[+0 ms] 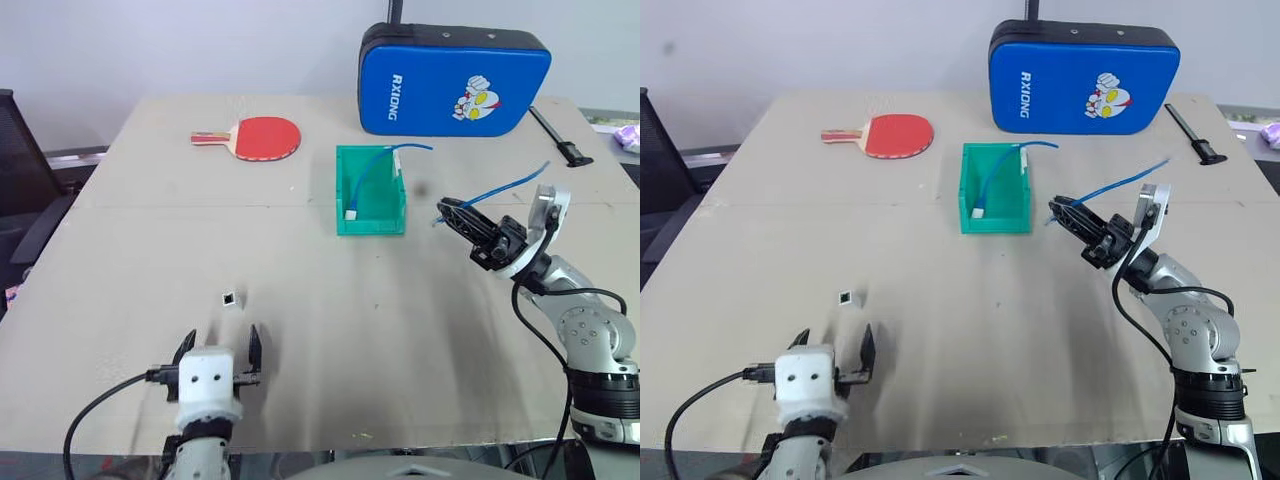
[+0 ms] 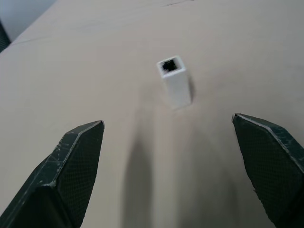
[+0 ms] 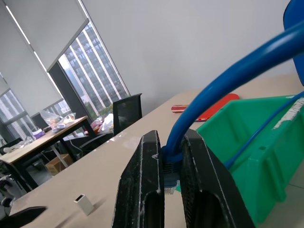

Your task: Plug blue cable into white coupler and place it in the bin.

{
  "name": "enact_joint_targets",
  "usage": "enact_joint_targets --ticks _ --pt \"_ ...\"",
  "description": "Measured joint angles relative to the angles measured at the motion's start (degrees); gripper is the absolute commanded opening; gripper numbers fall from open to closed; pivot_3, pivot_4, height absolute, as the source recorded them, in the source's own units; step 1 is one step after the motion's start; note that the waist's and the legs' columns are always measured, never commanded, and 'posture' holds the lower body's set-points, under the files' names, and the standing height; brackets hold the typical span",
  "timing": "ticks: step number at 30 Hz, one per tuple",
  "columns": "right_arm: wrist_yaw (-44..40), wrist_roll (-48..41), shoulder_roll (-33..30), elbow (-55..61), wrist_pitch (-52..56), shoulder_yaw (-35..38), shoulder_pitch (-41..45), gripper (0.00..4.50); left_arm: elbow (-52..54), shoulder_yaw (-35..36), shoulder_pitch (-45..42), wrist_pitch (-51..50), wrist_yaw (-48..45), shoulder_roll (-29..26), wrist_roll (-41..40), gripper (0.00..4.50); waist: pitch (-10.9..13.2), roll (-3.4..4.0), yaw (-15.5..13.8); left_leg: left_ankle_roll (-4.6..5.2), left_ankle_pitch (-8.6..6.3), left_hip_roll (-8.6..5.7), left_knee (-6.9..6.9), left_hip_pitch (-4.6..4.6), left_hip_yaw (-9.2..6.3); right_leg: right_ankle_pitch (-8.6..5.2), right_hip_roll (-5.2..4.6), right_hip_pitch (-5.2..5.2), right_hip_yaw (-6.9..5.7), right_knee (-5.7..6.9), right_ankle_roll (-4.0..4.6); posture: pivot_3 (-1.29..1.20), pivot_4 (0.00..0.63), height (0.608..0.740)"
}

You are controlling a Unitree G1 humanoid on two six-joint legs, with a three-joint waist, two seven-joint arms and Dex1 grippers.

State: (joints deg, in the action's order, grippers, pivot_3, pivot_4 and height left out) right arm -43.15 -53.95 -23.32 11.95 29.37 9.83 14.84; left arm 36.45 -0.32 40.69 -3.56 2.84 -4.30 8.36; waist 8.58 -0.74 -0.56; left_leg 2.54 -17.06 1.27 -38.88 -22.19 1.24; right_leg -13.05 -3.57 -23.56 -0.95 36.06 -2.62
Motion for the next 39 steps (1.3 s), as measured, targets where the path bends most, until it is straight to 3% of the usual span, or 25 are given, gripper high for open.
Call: enact_joint_targets --ticks 13,22,27,32,39 --pt "-1.6 0.4 0.6 7.3 1.5 -2.2 -2.2 0.00 -11.9 3.5 -12.5 2.9 -4.5 -2.6 -5.2 4.43 -0.1 0.08 -0.3 0.00 0.01 -0.04 -0.02 0.35 0.07 0.00 -0.09 0.21 0.09 0.21 0.02 0.00 0.150 0.728" --pt "-1.7 2.0 0.7 8.2 0.3 -2.6 -3.2 0.00 -13.6 5.9 -15.9 1.1 -5.2 -1.1 -9.1 0.33 -0.2 0.28 -0.3 -0.02 0.03 -0.04 -0.04 0.47 0.01 -0.02 -0.03 0.19 0.13 0.52 0.04 0.00 0.150 0.728" --pt "-1.5 2.4 0.9 8.3 -0.1 -2.7 -3.5 0.00 -13.7 6.6 -19.5 -2.2 -6.8 -1.8 -11.0 0.28 -0.2 0.27 -0.3 -0.02 0.03 -0.05 -0.13 0.44 -0.01 -0.02 0.00 0.19 0.12 0.55 0.04 0.00 0.150 0.728" --pt "-1.3 3.3 1.9 8.5 -0.5 -3.9 -3.0 0.00 -19.6 5.3 -31.0 -6.4 -15.1 -8.5 -13.3 0.28 -0.2 0.23 -0.2 -0.04 0.04 -0.10 -0.25 0.39 -0.01 0.02 0.04 0.19 0.14 0.59 -0.01 0.00 0.150 0.728" --pt "-1.2 9.9 2.0 8.5 -4.0 -7.0 -0.9 0.00 -25.5 -3.4 -45.7 -7.4 -29.8 -12.7 -16.0 0.28 -0.2 0.17 -0.2 -0.06 0.05 -0.15 -0.25 0.25 0.04 0.12 0.02 0.12 0.15 0.52 -0.21 0.00 0.150 0.728"
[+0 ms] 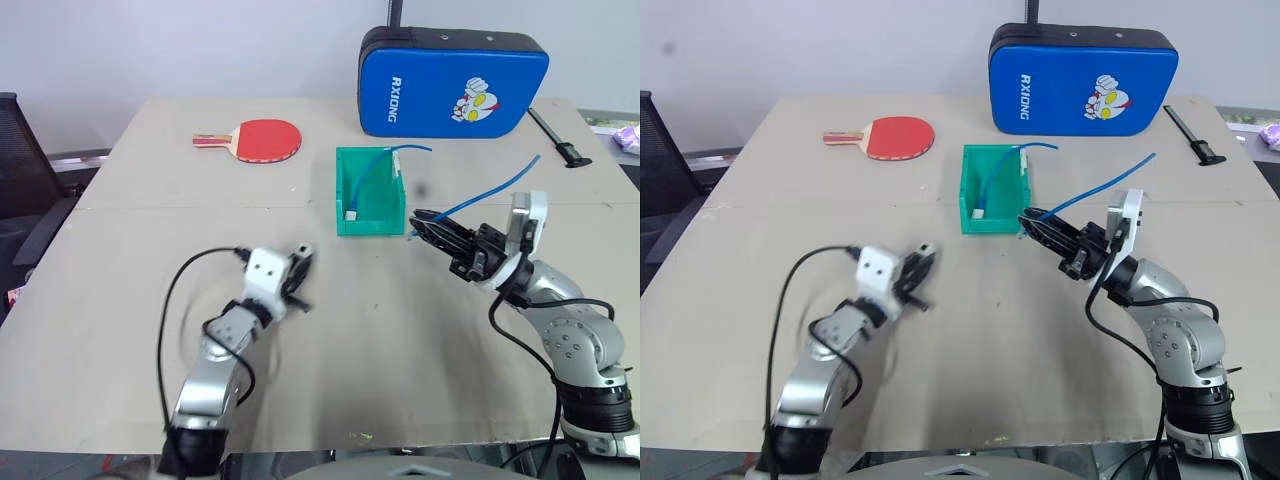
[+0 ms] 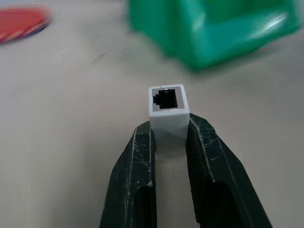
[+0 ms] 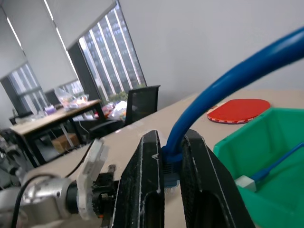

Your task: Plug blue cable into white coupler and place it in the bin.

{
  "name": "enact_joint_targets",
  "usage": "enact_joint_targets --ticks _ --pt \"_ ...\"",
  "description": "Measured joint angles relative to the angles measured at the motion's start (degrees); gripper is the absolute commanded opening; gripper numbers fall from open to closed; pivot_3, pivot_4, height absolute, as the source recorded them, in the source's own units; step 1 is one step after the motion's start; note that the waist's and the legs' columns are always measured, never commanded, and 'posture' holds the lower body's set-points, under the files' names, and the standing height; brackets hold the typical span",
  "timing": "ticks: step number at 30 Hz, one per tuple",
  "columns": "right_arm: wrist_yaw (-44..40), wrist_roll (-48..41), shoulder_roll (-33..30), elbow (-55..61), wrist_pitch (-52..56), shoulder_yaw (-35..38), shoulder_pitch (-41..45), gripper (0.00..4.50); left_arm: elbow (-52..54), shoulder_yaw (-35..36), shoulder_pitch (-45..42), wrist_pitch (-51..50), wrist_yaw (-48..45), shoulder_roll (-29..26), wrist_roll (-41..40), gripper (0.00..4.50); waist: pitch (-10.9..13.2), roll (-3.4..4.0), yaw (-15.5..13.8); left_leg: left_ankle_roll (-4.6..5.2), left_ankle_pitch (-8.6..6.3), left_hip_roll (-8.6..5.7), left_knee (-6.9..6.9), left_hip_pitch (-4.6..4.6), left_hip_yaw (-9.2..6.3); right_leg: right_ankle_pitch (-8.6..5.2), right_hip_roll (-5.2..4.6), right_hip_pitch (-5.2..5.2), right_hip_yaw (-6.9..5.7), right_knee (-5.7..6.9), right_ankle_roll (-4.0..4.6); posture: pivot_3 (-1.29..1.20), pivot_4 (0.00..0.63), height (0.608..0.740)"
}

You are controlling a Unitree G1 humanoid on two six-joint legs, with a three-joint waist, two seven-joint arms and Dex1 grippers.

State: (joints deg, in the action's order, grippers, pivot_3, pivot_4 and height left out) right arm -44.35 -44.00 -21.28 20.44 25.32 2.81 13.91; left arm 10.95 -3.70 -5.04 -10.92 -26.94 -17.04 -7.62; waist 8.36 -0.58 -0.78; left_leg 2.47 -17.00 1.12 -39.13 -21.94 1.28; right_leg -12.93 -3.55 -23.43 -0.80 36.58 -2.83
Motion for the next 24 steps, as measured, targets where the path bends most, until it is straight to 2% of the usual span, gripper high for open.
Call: enact_joint_targets --ticks 5,11,15,24 --pt "0.6 8.4 -0.9 -0.3 -3.6 -4.0 0.6 0.00 -3.3 -4.2 -5.7 0.7 -6.0 0.4 -1.5 0.28 0.0 0.00 0.2 -0.01 0.00 -0.04 0.02 0.01 0.00 -0.01 0.02 -0.01 0.01 -0.01 -0.01 0.00 0.150 0.728" --pt "5.6 20.1 1.4 -1.7 -6.5 -10.9 0.1 0.00 -15.6 -8.7 -11.0 8.3 -11.1 3.5 -0.4 0.28 0.0 0.00 0.1 -0.01 0.00 -0.17 0.00 0.01 -0.01 0.00 0.03 -0.01 0.01 0.04 -0.01 0.00 0.150 0.728" --pt "8.2 24.8 1.1 -2.2 -6.5 -12.0 -0.1 0.00 -21.2 -9.5 -13.7 9.2 -12.8 5.8 -0.4 0.28 0.0 -0.02 0.0 0.00 0.00 -0.20 -0.03 -0.01 -0.03 0.00 0.01 0.00 0.00 0.03 -0.02 0.00 0.150 0.728" --pt "15.2 28.1 2.6 0.8 1.9 -13.7 -2.7 0.00 -25.6 -9.4 -16.4 6.4 -16.0 9.2 -2.1 0.28 0.0 -0.02 0.0 0.00 0.00 -0.20 -0.02 -0.01 -0.06 -0.01 0.01 0.00 -0.01 0.03 -0.03 0.00 0.150 0.728"
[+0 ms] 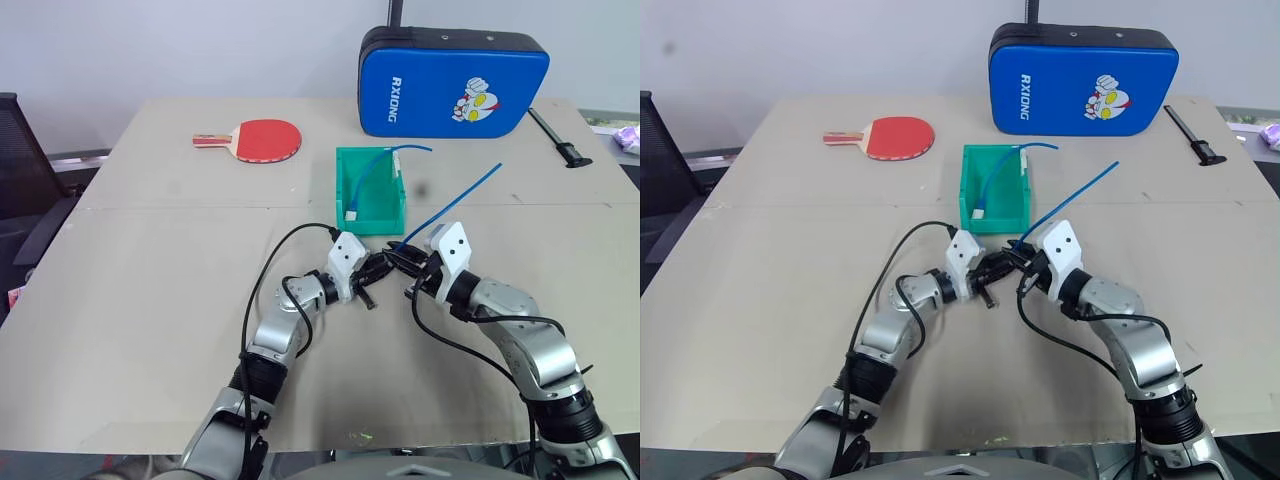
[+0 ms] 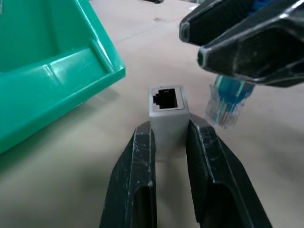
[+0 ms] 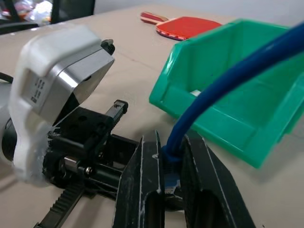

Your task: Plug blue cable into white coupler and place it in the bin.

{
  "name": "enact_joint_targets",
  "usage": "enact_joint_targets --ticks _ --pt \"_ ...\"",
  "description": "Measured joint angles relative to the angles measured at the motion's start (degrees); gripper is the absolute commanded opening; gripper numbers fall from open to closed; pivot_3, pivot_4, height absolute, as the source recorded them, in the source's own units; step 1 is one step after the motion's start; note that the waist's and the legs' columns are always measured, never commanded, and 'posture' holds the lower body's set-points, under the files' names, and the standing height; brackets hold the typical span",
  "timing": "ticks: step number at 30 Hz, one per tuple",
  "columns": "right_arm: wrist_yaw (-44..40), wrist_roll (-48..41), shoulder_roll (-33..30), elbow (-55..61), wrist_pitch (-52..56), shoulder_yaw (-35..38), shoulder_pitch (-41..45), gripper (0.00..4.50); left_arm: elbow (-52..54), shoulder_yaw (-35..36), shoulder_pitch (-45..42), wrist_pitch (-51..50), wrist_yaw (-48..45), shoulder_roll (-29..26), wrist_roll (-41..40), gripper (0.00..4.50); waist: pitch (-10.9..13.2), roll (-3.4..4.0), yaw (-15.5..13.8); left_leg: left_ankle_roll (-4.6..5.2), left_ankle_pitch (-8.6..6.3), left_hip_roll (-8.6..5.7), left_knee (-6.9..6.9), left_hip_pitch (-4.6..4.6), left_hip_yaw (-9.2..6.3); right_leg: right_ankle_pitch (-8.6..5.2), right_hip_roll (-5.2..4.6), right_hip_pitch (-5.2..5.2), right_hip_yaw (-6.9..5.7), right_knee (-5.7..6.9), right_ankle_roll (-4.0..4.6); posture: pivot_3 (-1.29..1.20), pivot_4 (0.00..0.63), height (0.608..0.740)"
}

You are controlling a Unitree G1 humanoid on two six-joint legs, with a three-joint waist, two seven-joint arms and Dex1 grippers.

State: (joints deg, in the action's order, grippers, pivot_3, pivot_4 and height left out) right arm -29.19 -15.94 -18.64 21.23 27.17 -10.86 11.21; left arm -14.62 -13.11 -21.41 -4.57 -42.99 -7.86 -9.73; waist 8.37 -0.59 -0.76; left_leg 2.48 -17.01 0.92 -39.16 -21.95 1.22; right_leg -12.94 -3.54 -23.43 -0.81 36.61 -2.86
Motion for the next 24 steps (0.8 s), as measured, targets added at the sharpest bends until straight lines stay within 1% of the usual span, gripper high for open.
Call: enact_joint_targets --ticks 5,11,16,24 --pt "3.0 0.2 1.3 2.5 4.3 -0.2 0.0 0.00 -0.3 0.5 -0.1 -0.6 -0.7 0.5 -0.5 0.28 -0.1 -0.03 0.0 0.00 0.00 0.01 0.00 0.03 -0.01 0.00 -0.01 0.03 0.01 0.01 0.00 0.00 0.150 0.728" --pt "7.3 0.5 4.8 3.1 8.7 -0.3 1.4 0.00 -0.9 0.9 -0.4 -1.2 -1.7 1.4 -0.6 0.28 -0.1 -0.04 -0.1 0.00 0.00 -0.02 -0.01 0.02 -0.05 0.00 -0.01 0.04 -0.01 0.02 0.00 0.00 0.150 0.728" --pt "8.5 0.4 6.1 3.1 9.9 -0.3 3.4 0.00 -1.9 1.1 -0.9 -1.0 -2.5 1.8 -0.7 0.28 -0.1 -0.04 -0.1 0.01 0.00 -0.13 -0.02 0.02 -0.07 0.00 -0.07 0.04 0.00 0.02 0.00 0.00 0.150 0.728" --pt "11.5 2.1 7.0 3.1 11.9 -0.4 3.5 0.00 -2.8 1.7 -0.9 -0.1 -3.1 2.2 -0.9 0.28 -0.1 -0.04 0.0 0.01 0.00 -0.15 -0.02 0.03 -0.08 0.00 -0.08 0.05 0.00 0.02 0.00 0.00 0.150 0.728"
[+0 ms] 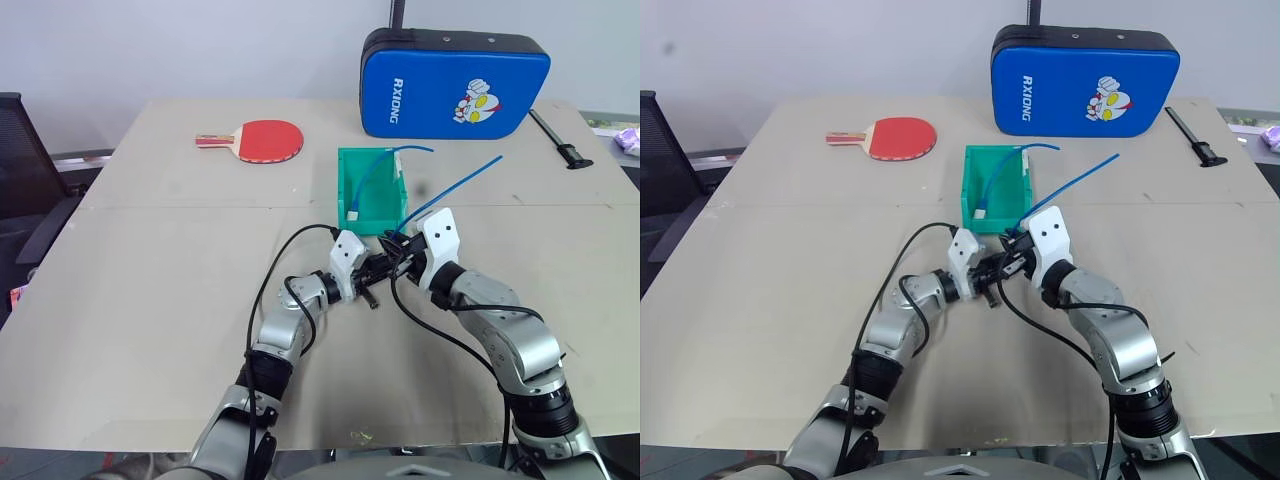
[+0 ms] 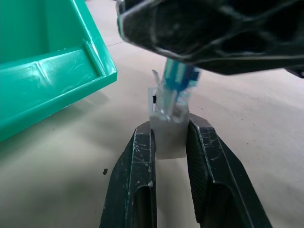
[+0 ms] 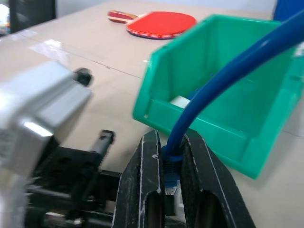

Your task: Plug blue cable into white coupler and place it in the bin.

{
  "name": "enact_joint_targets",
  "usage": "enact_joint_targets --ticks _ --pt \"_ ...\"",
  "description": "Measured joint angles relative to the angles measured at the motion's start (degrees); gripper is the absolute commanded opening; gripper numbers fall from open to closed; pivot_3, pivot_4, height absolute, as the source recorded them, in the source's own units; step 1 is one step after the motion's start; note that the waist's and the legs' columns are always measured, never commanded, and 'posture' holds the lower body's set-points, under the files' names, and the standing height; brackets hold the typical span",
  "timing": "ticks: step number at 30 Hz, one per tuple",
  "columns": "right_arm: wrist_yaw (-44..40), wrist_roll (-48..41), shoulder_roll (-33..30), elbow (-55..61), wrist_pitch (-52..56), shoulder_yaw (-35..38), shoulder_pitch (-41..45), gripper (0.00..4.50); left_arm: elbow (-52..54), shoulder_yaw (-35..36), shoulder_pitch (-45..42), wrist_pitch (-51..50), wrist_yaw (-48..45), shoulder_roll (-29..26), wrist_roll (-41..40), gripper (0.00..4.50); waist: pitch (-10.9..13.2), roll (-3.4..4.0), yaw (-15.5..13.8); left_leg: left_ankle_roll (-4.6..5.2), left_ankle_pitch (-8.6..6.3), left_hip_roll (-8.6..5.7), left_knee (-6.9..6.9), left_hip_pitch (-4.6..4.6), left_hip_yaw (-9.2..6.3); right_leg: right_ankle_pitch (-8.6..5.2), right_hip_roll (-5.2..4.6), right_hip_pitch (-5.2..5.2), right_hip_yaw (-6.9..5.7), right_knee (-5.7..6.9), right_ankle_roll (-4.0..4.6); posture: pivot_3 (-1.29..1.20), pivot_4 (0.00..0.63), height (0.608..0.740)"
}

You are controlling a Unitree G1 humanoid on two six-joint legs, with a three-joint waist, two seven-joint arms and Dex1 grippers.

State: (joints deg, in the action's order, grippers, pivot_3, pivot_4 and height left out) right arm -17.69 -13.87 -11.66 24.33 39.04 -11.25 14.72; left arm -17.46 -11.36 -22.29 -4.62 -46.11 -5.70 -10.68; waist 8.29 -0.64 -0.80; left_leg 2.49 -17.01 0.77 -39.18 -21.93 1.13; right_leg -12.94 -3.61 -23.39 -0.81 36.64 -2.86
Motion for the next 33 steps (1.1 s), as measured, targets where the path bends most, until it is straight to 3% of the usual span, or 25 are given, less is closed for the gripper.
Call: enact_joint_targets --ticks 12,19,33 --pt "1.8 1.7 -0.6 0.9 3.5 0.6 1.5 0.00 -0.1 0.1 0.1 0.0 -0.1 0.2 0.0 0.28 0.0 0.00 0.0 0.00 0.00 -0.03 0.00 -0.01 -0.01 0.00 -0.01 0.00 0.00 0.00 0.00 0.00 0.150 0.728" --pt "1.6 3.0 -4.2 4.6 8.2 -1.7 1.7 0.00 0.1 -0.3 0.1 0.1 0.2 0.2 0.7 0.28 0.0 0.00 0.0 0.01 0.00 -0.07 0.00 0.00 -0.02 -0.01 -0.06 0.02 0.00 -0.03 -0.01 0.00 0.150 0.728" --pt "5.8 8.8 -0.7 -0.6 7.9 -5.9 2.0 0.00 3.2 -2.7 1.7 -2.1 6.3 0.5 6.5 0.28 -1.0 0.07 0.1 0.01 -0.01 -0.07 0.04 0.21 -0.05 -0.07 -0.05 0.17 -0.01 -0.02 0.08 0.00 0.150 0.728"
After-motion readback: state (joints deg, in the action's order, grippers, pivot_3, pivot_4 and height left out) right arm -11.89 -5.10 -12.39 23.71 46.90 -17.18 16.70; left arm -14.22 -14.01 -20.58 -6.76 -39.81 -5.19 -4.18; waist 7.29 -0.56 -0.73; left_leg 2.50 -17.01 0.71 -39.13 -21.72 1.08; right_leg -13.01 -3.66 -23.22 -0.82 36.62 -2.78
